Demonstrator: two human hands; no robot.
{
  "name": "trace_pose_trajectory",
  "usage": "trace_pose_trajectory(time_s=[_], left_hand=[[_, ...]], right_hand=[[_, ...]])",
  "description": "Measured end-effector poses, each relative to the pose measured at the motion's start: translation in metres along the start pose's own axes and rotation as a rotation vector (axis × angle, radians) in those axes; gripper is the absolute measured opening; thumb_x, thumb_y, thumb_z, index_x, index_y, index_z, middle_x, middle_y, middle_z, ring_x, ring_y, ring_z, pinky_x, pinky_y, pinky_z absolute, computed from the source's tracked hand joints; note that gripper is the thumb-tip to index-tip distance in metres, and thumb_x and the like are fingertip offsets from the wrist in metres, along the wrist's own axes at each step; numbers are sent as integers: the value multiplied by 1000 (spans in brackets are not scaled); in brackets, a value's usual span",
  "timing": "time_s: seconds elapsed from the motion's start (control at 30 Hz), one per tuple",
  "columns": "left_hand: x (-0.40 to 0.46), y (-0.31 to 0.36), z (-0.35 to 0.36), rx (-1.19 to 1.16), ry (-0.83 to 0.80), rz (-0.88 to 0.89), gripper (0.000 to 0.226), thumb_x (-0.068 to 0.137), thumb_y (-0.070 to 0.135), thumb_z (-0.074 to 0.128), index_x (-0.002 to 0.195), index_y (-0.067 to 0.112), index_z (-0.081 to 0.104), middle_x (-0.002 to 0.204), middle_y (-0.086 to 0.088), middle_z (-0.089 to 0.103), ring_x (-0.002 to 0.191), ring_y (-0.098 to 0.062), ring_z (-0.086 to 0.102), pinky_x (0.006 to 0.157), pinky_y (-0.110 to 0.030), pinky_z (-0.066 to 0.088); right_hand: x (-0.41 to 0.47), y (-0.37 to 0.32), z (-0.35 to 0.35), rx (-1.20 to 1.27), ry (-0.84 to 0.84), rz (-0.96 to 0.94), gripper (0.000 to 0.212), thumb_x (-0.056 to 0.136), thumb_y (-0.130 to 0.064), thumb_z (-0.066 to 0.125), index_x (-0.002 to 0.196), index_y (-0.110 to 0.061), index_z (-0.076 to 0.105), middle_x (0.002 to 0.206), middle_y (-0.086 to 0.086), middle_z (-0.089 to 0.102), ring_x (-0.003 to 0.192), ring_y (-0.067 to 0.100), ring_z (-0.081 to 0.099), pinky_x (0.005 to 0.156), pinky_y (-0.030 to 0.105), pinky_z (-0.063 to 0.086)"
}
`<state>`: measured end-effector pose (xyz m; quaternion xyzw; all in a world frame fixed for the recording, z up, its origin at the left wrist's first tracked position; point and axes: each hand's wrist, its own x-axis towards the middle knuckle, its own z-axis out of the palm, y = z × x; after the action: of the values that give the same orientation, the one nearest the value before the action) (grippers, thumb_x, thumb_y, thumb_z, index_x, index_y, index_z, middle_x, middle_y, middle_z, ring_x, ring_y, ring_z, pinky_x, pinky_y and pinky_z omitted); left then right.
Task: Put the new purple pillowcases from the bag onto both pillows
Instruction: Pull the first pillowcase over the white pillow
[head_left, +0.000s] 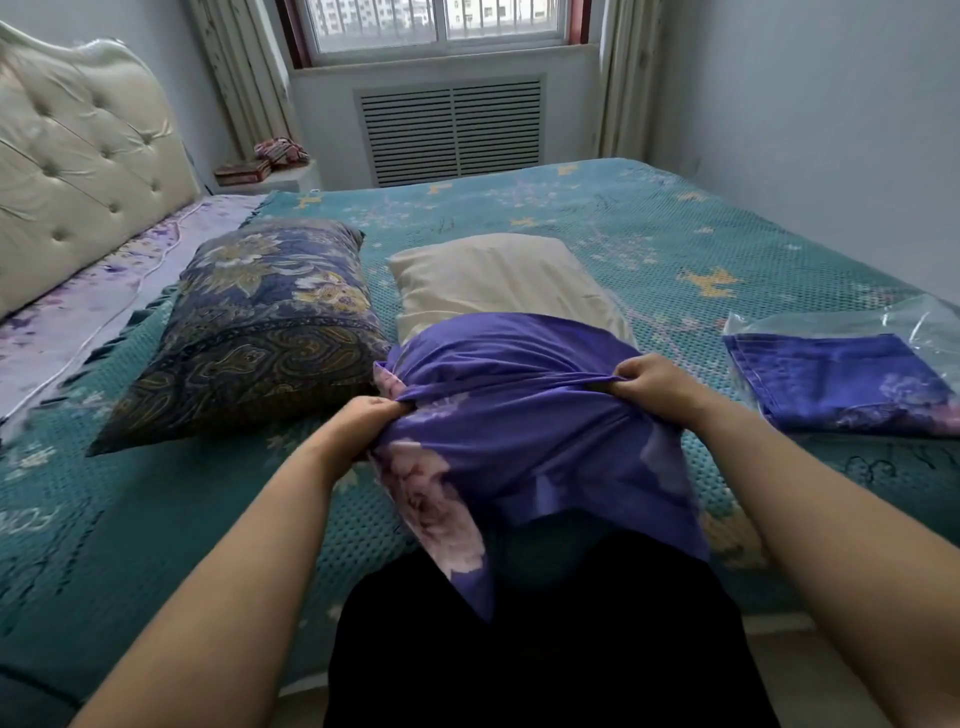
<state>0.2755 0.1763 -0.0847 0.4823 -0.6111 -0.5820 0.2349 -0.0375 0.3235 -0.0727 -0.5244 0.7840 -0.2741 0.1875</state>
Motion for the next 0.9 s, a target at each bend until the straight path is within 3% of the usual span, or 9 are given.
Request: trace_pose_trajectory(time_s=[0.1, 0.17, 0.27, 0.33, 0.43, 0.53, 0.7, 0.8, 0.9], left_hand=[[12, 5, -2, -2, 78, 152, 14, 89, 6, 58, 78, 13, 65, 75, -4, 63, 73, -15, 52, 62, -21, 44], [15, 4, -1, 134, 301, 283, 21, 87, 3, 56, 72, 16, 59, 68, -2, 58, 66, -16, 48, 59, -27, 39], [12, 7, 10, 324, 525, 373, 15, 82, 4, 51, 78, 11, 63, 70, -4, 59, 66, -18, 49, 64, -29, 35], [11, 12, 27, 46, 427, 296, 18, 76, 8, 46, 76, 9, 64, 76, -7, 61, 75, -17, 51, 68, -30, 39], [16, 8, 50, -171, 194, 147, 21, 85, 5, 46, 87, 2, 66, 95, -18, 66, 90, -22, 55, 83, -37, 47], [10, 3, 45, -220, -22, 9, 29, 90, 20, 50, 107, 3, 65, 102, -18, 68, 99, -30, 64, 88, -37, 52], [6, -6, -1, -428, -302, -18, 28, 80, 37, 70, 94, 12, 70, 89, -7, 72, 75, -14, 70, 66, -26, 58], [-5, -8, 0, -170, -145, 85, 82, 37, 47, 91, 104, 16, 55, 102, -4, 66, 85, -11, 67, 73, -24, 55], [-16, -18, -6, 487, 354, 267, 67, 51, 56, 84, 93, 18, 48, 98, -4, 55, 87, -19, 55, 81, -34, 47]], right_hand=[[-5, 3, 1, 29, -73, 31, 40, 78, -48, 66, 67, -10, 60, 62, 1, 52, 59, 10, 44, 58, 28, 36], [-13, 6, -8, 58, -179, 116, 28, 81, -37, 68, 83, -9, 65, 73, 4, 59, 62, 12, 50, 58, 27, 41], [-20, 6, -11, -222, -103, 204, 19, 87, -29, 64, 84, -11, 65, 80, 10, 64, 71, 24, 59, 63, 30, 44], [-19, -6, 2, -256, 146, 158, 12, 88, -20, 57, 86, -13, 67, 90, 13, 67, 84, 28, 61, 69, 31, 40], [-22, -27, 36, 302, 430, 64, 16, 90, -12, 53, 81, -13, 65, 75, 7, 62, 74, 19, 54, 67, 31, 37], [-18, -26, 32, 731, 247, 21, 23, 94, -10, 51, 76, -14, 64, 72, 2, 62, 72, 13, 53, 69, 29, 43], [-10, 3, -4, 286, 43, 41, 25, 88, -27, 65, 65, -16, 63, 61, -3, 55, 59, 3, 46, 57, 19, 35], [-4, 1, 5, 63, 69, 4, 17, 86, -21, 66, 70, -19, 60, 65, -3, 57, 67, 12, 52, 62, 20, 38], [-6, -15, 10, -48, 187, -140, 10, 82, -15, 67, 92, -15, 65, 86, 1, 59, 79, 18, 55, 73, 25, 38]])
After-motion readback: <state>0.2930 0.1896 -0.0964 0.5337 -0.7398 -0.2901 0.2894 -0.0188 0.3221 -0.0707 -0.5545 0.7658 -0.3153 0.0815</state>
